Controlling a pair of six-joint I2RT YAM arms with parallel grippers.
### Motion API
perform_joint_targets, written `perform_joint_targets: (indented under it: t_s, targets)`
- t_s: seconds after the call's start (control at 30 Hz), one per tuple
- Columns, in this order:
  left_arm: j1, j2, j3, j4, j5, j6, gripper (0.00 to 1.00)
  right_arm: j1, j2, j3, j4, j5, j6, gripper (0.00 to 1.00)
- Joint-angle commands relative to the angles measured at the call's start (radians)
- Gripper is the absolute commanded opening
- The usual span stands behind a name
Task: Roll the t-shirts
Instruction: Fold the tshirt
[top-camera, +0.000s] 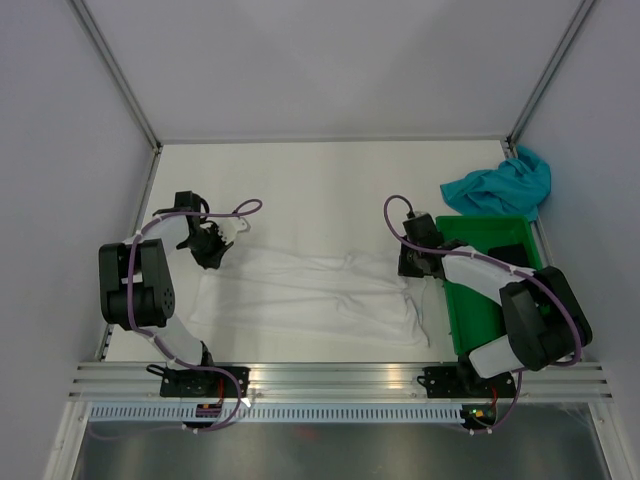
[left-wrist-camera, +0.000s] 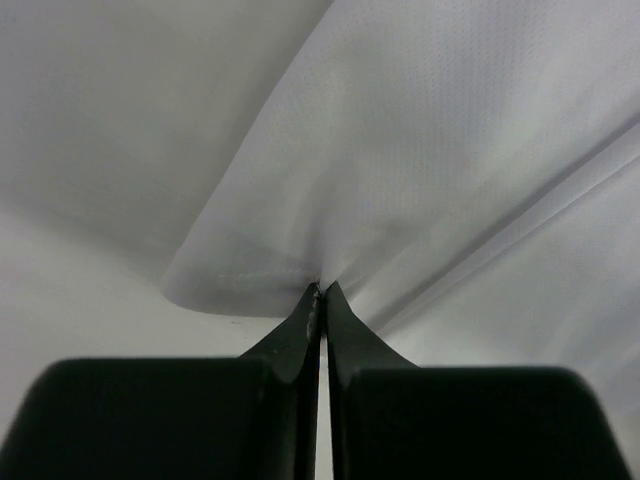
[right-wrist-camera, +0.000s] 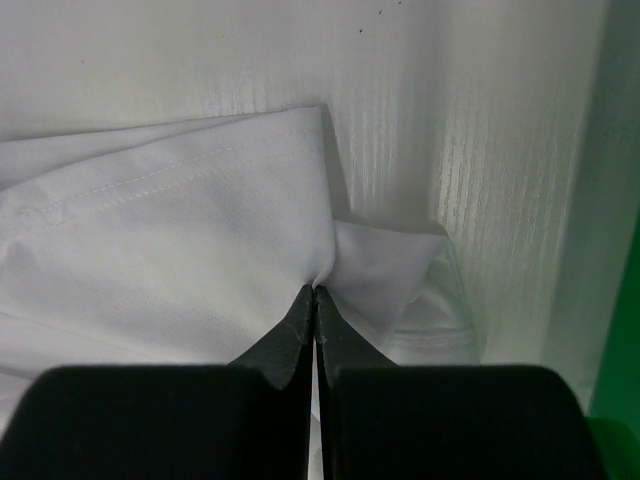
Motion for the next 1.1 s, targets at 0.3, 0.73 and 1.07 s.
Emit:
perform_joint_targets:
  t_s: [0.3, 0.73, 1.07]
  targets:
    - [0.002, -0.032, 0.013, 0.009, 0.004, 0.002, 0.02, -0.005, -0.212, -0.029, -0.064, -0.042, 0.016, 0.0]
    - [0.008, -0.043, 0.021, 0.009, -0.019, 0.015, 0.02, -0.005, -0.349, -0.102, -0.158, -0.058, 0.014, 0.0]
    - [0.014, -0.04, -0.001, -0.002, -0.036, 0.035, 0.02, -0.005, -0.312, -0.19, -0.086, -0.075, 0.066, 0.12]
